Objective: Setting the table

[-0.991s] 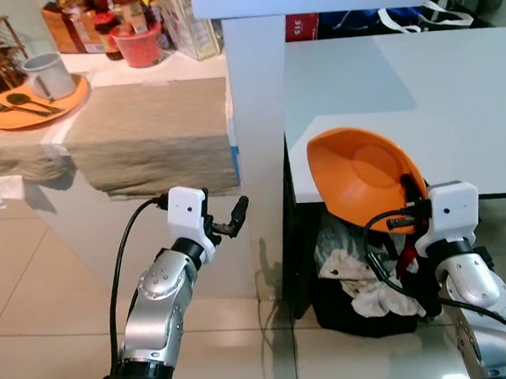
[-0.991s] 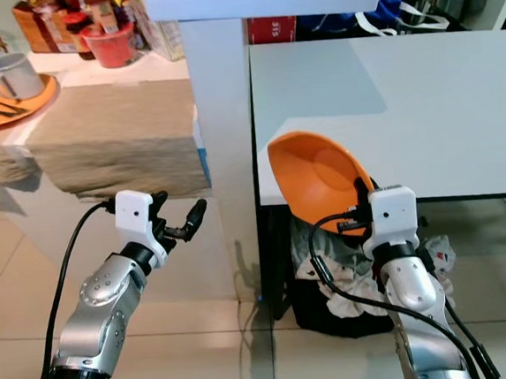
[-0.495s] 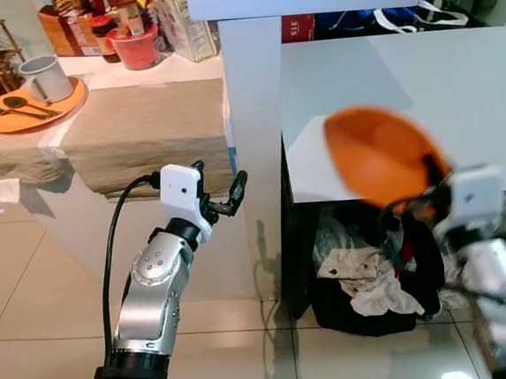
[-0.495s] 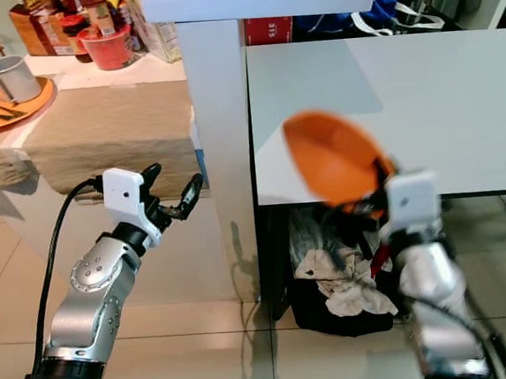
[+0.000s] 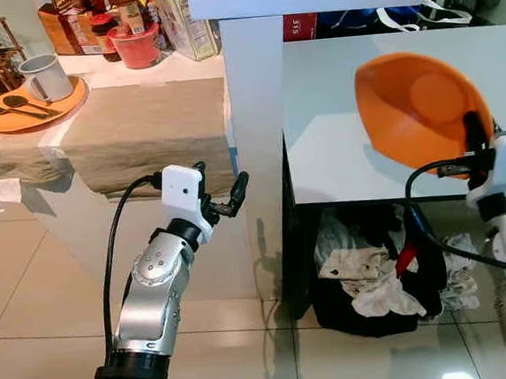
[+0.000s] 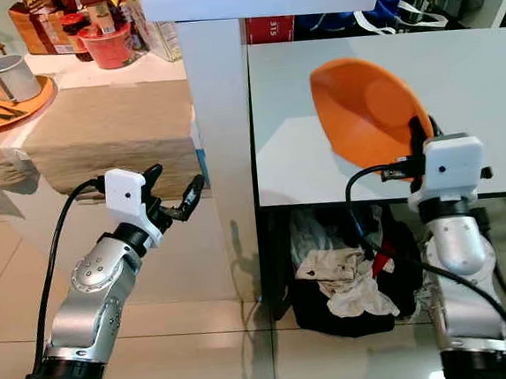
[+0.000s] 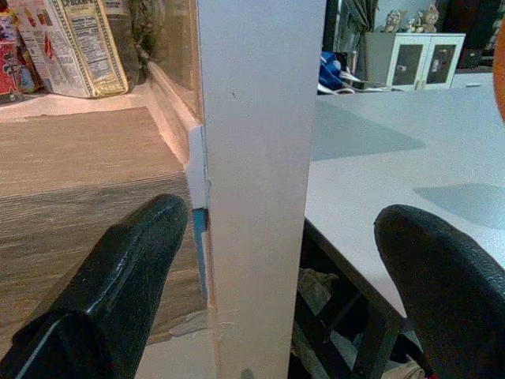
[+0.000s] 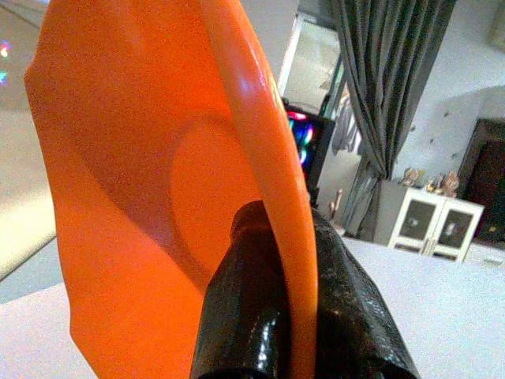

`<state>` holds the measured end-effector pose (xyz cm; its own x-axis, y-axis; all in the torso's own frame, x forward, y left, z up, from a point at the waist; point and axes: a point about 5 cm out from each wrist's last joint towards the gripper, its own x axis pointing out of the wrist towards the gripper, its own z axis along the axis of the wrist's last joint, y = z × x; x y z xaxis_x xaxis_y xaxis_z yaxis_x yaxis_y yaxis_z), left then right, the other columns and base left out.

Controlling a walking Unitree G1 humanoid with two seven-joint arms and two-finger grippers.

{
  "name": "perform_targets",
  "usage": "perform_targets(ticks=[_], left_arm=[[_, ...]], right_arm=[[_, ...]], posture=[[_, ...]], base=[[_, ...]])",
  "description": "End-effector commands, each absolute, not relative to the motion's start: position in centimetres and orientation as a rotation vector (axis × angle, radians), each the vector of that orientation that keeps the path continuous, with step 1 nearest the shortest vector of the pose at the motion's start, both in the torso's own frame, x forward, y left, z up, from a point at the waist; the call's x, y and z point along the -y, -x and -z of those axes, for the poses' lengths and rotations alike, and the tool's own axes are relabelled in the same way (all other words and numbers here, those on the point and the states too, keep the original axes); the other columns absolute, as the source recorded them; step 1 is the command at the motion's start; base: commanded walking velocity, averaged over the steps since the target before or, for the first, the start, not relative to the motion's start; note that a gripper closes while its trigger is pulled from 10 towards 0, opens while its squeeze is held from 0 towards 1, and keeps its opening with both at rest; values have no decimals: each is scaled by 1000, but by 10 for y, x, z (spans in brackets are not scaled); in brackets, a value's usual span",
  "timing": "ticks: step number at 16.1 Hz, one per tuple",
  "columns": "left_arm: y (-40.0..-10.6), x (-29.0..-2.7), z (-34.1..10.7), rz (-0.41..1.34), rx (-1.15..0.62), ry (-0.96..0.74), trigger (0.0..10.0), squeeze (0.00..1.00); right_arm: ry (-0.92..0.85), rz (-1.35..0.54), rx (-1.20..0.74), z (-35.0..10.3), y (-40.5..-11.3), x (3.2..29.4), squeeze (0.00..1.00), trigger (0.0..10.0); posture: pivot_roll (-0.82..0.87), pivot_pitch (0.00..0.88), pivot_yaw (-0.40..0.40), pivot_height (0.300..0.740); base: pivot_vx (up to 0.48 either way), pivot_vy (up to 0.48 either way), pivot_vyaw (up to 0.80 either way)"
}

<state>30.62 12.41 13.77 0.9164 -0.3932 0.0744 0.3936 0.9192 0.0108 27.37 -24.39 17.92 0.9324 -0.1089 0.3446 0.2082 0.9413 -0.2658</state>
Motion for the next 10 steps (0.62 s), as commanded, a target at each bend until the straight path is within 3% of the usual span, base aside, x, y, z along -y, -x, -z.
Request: perform_targets(ticks=[1,10], left_arm=[[-306,-124,-134,405,54,1,10000,0],[-304,-114,-131,417,42,21,10000,0]], right_arm=[[294,167,328,-179,-273,244,0,0],[272,84,233,-150,-266,224,0,0]], posture=[[-33,0,37,740],[-36,0,38,740]], base=[[0,-480,0],[0,-457,0]])
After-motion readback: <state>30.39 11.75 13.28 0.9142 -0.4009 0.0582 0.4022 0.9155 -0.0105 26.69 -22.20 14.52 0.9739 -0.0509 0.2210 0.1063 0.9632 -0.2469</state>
